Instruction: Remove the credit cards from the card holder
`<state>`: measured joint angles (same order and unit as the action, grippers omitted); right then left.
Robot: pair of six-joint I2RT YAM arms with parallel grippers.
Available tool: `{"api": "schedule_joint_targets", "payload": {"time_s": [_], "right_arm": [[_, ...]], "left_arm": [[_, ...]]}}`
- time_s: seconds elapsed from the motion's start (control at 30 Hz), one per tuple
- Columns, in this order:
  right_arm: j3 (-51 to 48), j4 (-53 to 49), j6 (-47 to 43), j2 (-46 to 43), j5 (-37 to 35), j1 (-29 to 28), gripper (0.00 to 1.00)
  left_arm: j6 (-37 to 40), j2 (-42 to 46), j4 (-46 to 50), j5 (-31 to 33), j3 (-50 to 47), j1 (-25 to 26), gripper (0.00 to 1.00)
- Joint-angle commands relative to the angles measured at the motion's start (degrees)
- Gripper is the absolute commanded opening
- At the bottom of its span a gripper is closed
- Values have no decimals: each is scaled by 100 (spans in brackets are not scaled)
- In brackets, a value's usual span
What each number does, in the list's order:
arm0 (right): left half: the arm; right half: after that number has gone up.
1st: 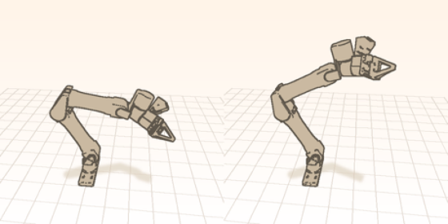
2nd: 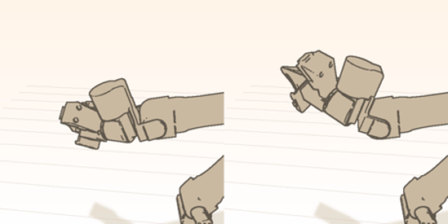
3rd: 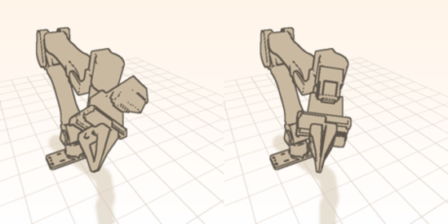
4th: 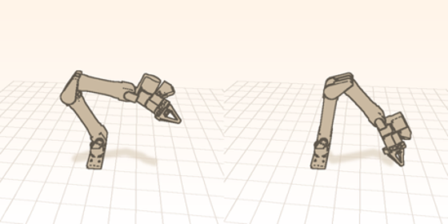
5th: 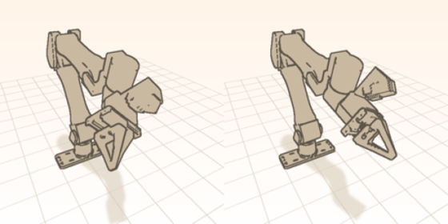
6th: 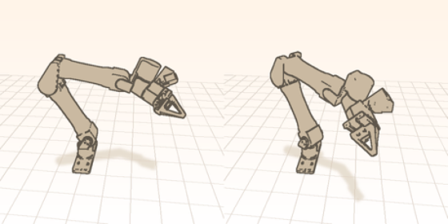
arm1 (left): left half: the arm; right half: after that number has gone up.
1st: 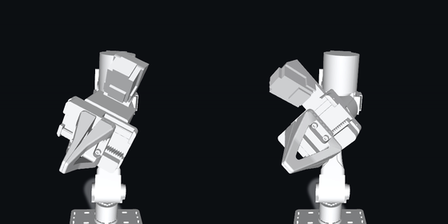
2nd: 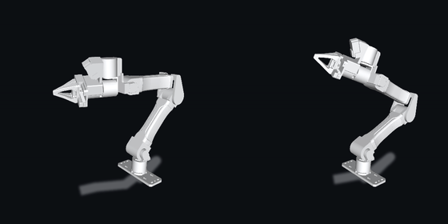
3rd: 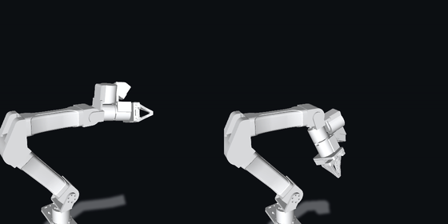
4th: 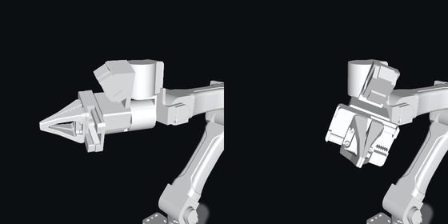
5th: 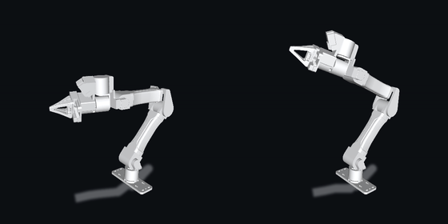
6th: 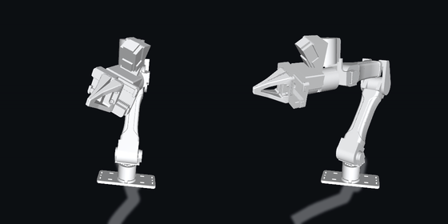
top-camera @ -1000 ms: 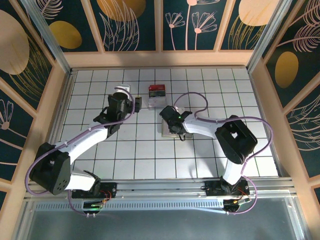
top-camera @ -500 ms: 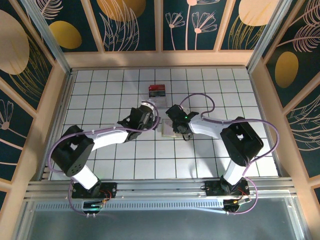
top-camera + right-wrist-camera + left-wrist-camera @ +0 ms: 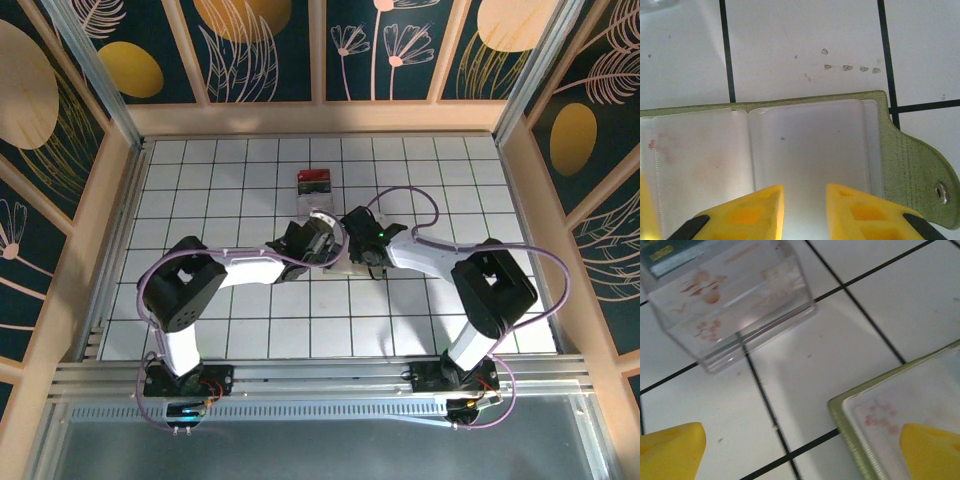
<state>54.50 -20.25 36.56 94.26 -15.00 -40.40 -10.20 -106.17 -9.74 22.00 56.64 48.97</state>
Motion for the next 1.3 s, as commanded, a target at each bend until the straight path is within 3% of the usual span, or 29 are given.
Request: {"api": "schedule_joint_targets", "payload": {"time_s": [0.0, 0.27, 0.57, 0.9, 1.27], "right_arm": [[-163, 77, 162, -334, -21, 89, 29], [-462, 53, 298, -944, -117, 301, 29], [-462, 50, 176, -1355, -206, -23, 27], [655, -237, 160, 1, -102, -1068, 27], [976, -412, 186, 834, 66, -1110, 42]], "left_arm": [[220, -191, 60, 329, 339, 197, 99], [32, -496, 105, 498, 615, 281, 99], [-1411, 241, 310, 942, 380, -30, 99], [-2478, 1065, 576, 1284, -57, -725, 99], [-2839, 1289, 757, 1710, -488, -993, 99]]}}
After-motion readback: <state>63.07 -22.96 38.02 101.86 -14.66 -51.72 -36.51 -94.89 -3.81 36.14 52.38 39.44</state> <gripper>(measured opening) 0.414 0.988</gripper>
